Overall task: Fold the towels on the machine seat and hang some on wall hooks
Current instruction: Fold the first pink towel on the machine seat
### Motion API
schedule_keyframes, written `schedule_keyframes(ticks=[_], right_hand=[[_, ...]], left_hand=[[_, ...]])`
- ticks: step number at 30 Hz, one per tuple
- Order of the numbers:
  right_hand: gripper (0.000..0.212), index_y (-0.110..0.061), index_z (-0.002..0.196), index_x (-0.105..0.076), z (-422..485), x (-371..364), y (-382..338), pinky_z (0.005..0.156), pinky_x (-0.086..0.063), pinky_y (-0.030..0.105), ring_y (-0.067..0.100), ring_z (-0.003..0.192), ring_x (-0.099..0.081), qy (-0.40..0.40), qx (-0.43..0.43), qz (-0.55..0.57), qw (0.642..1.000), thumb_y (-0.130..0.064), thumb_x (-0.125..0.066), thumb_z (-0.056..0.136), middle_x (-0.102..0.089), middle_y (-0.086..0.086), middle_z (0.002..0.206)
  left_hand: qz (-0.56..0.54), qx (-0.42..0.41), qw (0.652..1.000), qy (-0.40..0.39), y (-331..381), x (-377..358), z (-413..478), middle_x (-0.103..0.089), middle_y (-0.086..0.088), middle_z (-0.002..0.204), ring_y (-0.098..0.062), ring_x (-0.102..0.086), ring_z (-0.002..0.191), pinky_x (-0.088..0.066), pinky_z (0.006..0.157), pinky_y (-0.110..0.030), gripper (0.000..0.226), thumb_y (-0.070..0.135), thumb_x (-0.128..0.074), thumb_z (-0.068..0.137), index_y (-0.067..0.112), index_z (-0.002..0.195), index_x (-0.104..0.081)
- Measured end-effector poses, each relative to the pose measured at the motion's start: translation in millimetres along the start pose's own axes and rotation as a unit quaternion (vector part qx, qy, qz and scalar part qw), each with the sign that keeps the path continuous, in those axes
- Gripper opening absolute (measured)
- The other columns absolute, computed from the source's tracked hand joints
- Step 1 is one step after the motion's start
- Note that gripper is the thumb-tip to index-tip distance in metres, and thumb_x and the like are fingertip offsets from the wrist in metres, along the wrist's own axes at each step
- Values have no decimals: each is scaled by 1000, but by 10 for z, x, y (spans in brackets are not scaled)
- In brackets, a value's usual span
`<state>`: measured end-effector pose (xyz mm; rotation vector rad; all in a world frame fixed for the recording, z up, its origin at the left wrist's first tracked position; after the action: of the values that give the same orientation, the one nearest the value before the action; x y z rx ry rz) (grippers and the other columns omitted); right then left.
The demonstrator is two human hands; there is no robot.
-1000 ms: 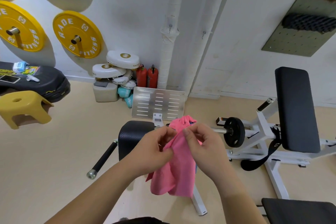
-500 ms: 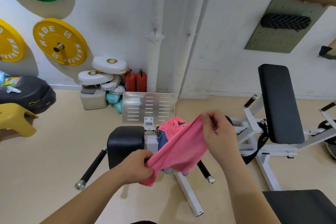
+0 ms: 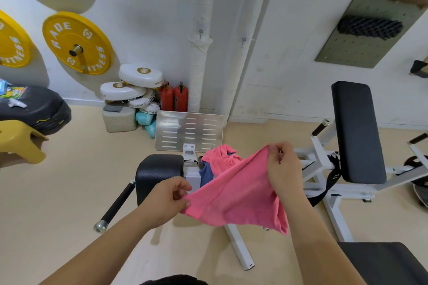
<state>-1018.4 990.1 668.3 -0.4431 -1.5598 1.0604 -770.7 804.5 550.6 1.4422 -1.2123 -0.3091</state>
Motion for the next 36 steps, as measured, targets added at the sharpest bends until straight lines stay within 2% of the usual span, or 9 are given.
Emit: schedule_keyframes(ticks=[5,10,12,17,23,26,28,30,36], right_hand=[[18,-20,96,-59,-67,-262,-128,63,-43,33,10,62,-55,-26,16,24,999,-34,-51,105,-58,-8,66],[16,-17,97,-60,-108,-353,-150,62,-40,31,5,58,-51,-17,2,76,997,-29,-52,105,-55,-6,66],[17,-15,102,-60,-110,-325,-144,64,-43,33,11,66,-54,3,-12,112,994,-28,-51,105,-61,-2,74],[15,-12,101,-59,-40,-267,-88,63,-42,32,12,64,-52,24,-24,121,992,-22,-50,106,-58,-1,73],[17,-9,107,-59,31,-231,155,63,-41,26,7,70,-53,40,-52,97,993,-24,-49,107,-59,-6,79],[21,-6,107,-61,90,-187,311,60,-38,27,9,65,-49,45,-63,91,993,-24,-49,107,-55,-4,73],[24,-7,109,-62,121,-195,449,61,-38,29,11,68,-49,34,-81,94,992,-27,-49,107,-56,-1,76],[23,-10,110,-64,137,-203,571,63,-41,30,12,73,-52,19,-99,95,990,-27,-49,107,-59,1,81],[18,-9,108,-69,225,-183,687,72,-46,27,21,91,-60,-14,-101,81,991,-16,-53,105,-66,2,93]], left_hand=[[-19,-32,999,16,182,-98,-53,-74,6,75,-5,-67,67,-63,71,-31,23,6,-81,77,28,75,-76],[96,-68,990,82,240,-45,-63,-63,13,78,-5,-62,75,-51,71,-24,16,21,-83,75,32,83,-75],[139,-61,986,70,160,-77,-54,-56,13,92,-5,-58,82,-49,73,-26,36,29,-86,68,30,99,-69],[175,-61,976,118,21,-30,-50,-51,8,99,-17,-57,86,-53,75,-38,28,5,-68,81,22,100,-58],[96,-65,976,183,143,190,-100,-61,12,83,-6,-59,75,-51,71,-25,9,16,-70,90,25,86,-70],[-68,21,975,212,38,333,-124,-72,-10,81,-5,-62,62,-50,56,-12,14,13,-68,94,15,81,-74],[-183,61,961,197,23,372,-166,-75,-19,88,-13,-67,67,-56,54,-15,11,9,-70,94,10,88,-80],[-215,56,963,152,130,394,-181,-78,-12,90,-20,-73,77,-65,62,-33,20,0,-70,91,15,88,-83],[56,-35,992,107,364,609,-73,-76,11,82,-6,-72,82,-63,79,-33,38,-9,-70,75,28,77,-80]])
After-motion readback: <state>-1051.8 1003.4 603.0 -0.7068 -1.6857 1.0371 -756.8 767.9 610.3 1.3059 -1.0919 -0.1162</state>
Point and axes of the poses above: each hand's wrist, its own z-axis towards the middle knuckle, its own x-axis out of the back of the hand, y = z × x, the point moved 9 cm from there along z, towards the middle knuckle
